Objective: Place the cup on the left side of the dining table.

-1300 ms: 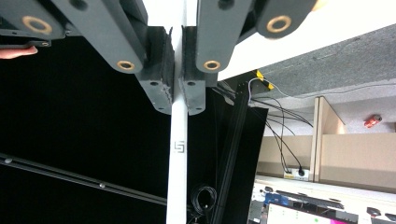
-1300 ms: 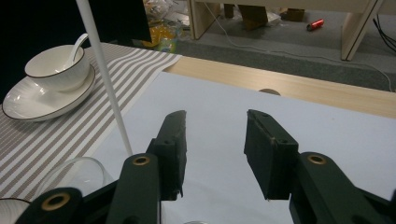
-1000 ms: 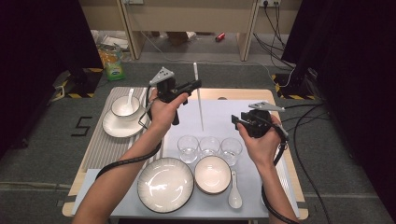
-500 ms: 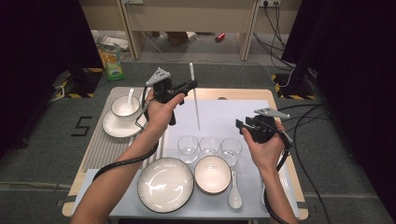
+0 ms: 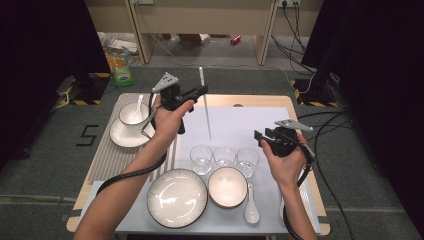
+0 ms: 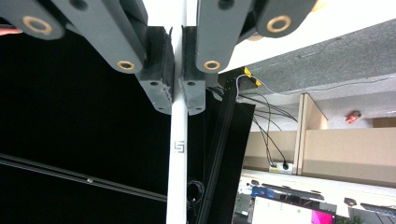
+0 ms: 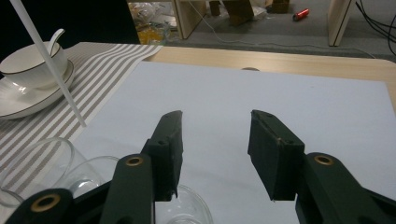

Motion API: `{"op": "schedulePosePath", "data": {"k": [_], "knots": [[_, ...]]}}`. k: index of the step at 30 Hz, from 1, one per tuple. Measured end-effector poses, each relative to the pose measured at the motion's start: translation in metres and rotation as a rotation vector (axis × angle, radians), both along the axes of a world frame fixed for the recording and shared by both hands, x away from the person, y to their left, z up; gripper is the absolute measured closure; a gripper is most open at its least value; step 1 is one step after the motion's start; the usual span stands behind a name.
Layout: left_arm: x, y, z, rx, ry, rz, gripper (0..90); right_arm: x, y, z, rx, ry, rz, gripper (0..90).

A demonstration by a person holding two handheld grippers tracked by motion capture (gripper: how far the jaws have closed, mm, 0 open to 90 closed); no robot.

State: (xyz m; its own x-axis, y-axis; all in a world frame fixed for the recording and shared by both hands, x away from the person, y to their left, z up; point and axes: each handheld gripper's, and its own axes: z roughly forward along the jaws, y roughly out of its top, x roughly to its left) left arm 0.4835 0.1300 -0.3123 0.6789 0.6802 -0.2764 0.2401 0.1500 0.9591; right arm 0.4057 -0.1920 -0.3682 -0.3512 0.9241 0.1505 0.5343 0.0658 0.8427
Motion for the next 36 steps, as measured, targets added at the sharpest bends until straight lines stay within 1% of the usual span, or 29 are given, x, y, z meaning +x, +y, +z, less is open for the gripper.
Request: {"op": "schedulePosePath", "data": {"k": [1, 6, 10, 12, 18, 20, 25, 29, 33, 36], "knots": [[0.0, 0.001, 0.0, 0.003, 0.0, 0.001, 83.9, -0.001, -0.001, -0.001, -0.006, -0.002, -0.001, 54.9], [0.0, 0.004, 0.0, 0.005, 0.0, 0.007, 83.8, -0.002, -0.003, -0.004, 0.0, -0.001, -0.007, 54.7], [0.0, 0.005, 0.001, 0.006, -0.005, 0.011, 83.9, -0.006, -0.004, -0.005, -0.019, -0.013, -0.014, 54.2], [0.0, 0.006, 0.001, 0.007, -0.006, 0.012, 83.9, -0.008, -0.005, -0.008, -0.016, -0.018, -0.008, 54.0], [0.0, 0.007, 0.002, 0.01, -0.008, 0.019, 83.8, -0.013, -0.006, -0.012, -0.004, -0.022, -0.012, 53.9], [0.001, 0.008, 0.002, 0.009, -0.007, 0.021, 83.9, -0.013, -0.006, -0.013, -0.011, -0.017, -0.009, 53.9], [0.0, 0.011, 0.001, 0.004, -0.005, 0.027, 83.8, -0.014, -0.007, -0.016, -0.004, -0.012, -0.01, 53.7], [-0.001, 0.012, 0.001, 0.006, -0.006, 0.028, 83.9, -0.015, -0.009, -0.015, 0.008, -0.015, -0.019, 53.5], [-0.001, 0.015, 0.003, 0.003, -0.011, 0.032, 83.9, -0.016, -0.012, -0.013, 0.005, -0.016, -0.029, 53.5], [-0.002, 0.016, 0.003, 0.001, -0.01, 0.034, 83.8, -0.017, -0.014, -0.013, 0.014, -0.015, -0.034, 53.4]]}}
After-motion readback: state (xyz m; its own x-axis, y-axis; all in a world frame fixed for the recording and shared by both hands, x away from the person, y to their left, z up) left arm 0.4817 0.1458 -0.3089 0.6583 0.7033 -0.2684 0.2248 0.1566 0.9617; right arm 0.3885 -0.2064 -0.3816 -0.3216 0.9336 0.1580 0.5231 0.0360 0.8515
